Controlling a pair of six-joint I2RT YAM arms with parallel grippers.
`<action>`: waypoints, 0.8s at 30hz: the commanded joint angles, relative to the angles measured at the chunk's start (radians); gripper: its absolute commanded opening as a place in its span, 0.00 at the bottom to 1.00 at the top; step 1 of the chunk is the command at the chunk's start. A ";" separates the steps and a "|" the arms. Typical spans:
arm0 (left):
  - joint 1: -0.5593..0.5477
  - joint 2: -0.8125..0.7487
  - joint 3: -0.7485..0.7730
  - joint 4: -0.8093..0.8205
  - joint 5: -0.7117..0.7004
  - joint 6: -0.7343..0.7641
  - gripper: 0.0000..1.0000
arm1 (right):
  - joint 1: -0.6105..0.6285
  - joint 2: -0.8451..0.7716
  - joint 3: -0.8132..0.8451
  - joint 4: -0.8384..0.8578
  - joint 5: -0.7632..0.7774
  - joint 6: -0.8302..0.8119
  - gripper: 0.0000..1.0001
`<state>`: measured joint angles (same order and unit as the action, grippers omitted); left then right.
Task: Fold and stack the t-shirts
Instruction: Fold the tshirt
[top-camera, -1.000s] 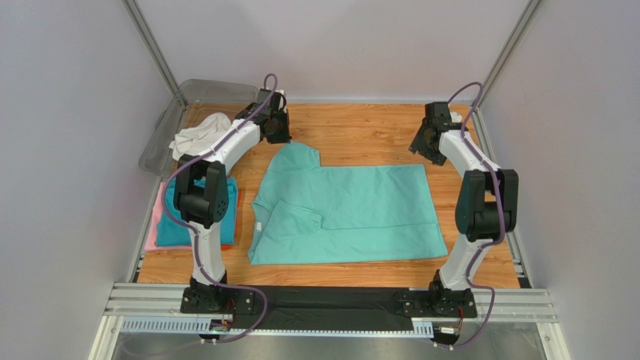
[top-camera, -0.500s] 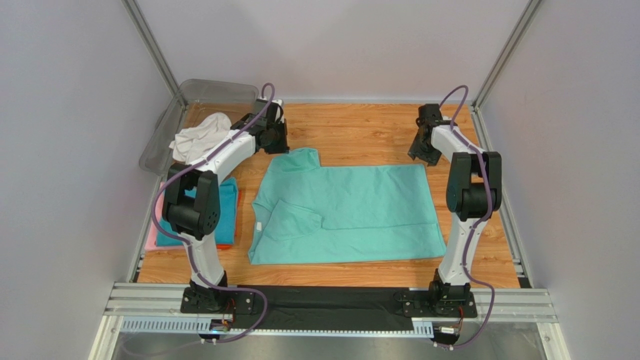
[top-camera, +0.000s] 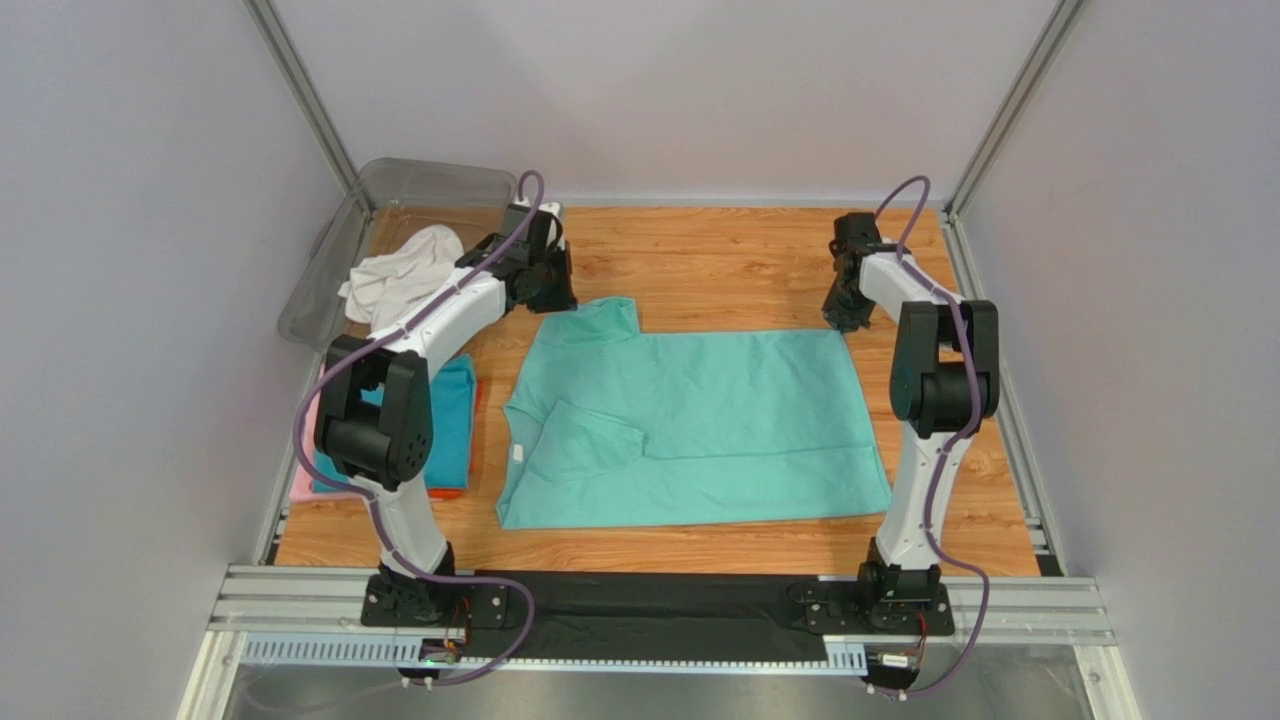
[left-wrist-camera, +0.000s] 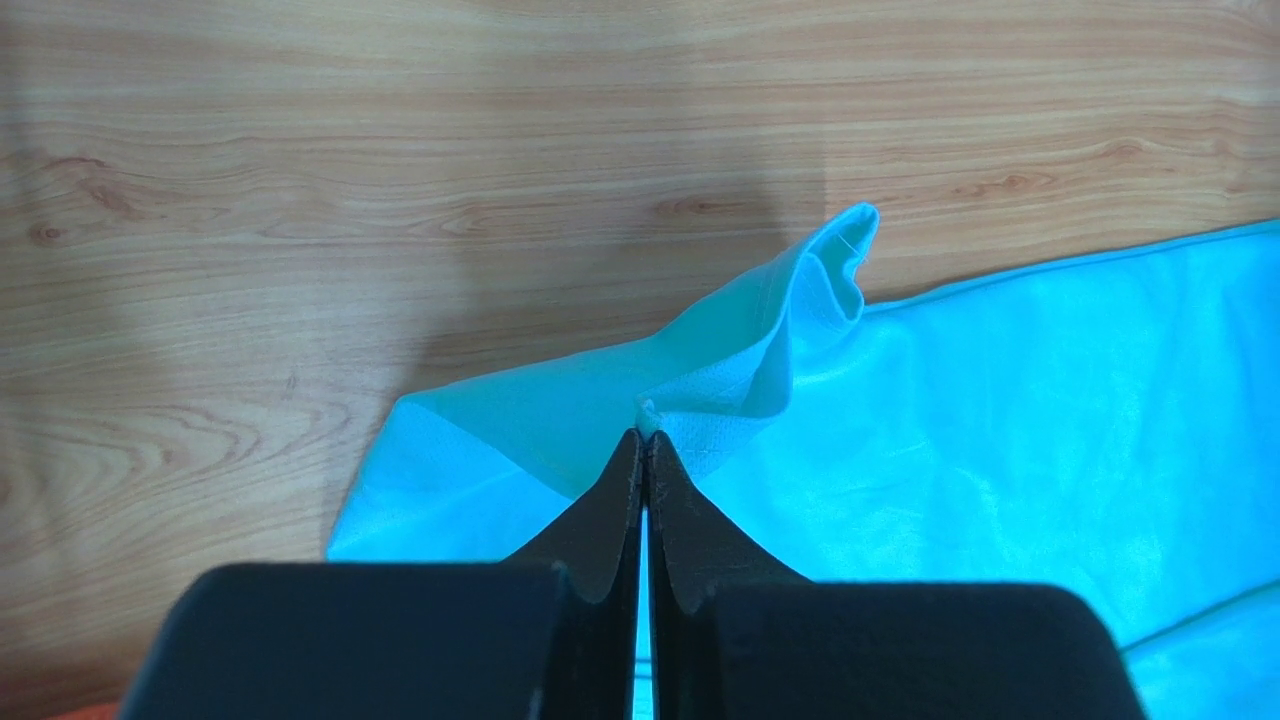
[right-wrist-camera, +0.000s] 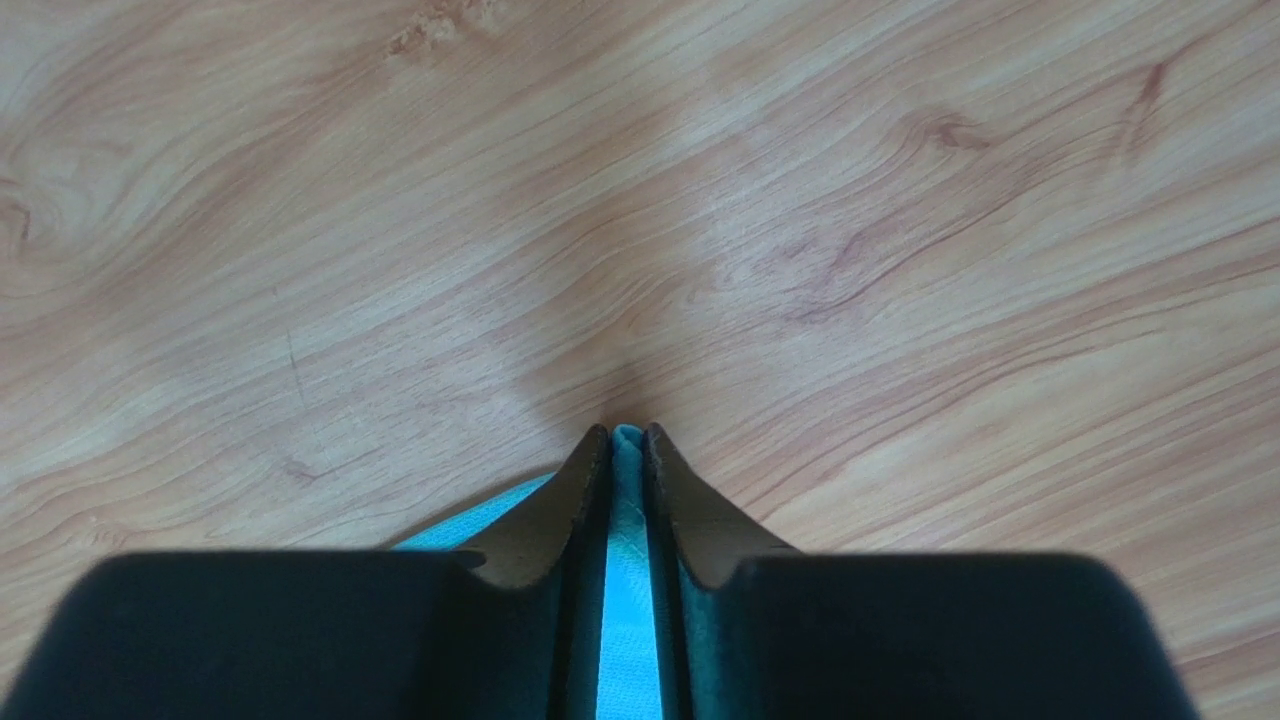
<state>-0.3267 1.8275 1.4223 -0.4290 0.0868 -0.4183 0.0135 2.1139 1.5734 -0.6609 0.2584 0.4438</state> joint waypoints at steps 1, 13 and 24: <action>-0.006 -0.066 -0.009 0.036 0.013 -0.013 0.00 | -0.004 -0.011 -0.010 0.003 -0.007 0.002 0.07; -0.014 -0.186 -0.121 0.042 0.016 -0.034 0.00 | 0.003 -0.189 -0.096 0.023 -0.028 -0.027 0.00; -0.041 -0.513 -0.425 0.078 0.004 -0.109 0.00 | 0.026 -0.483 -0.374 0.050 -0.028 -0.016 0.00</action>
<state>-0.3622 1.4132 1.0534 -0.3805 0.0959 -0.4896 0.0376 1.7119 1.2430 -0.6334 0.2253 0.4259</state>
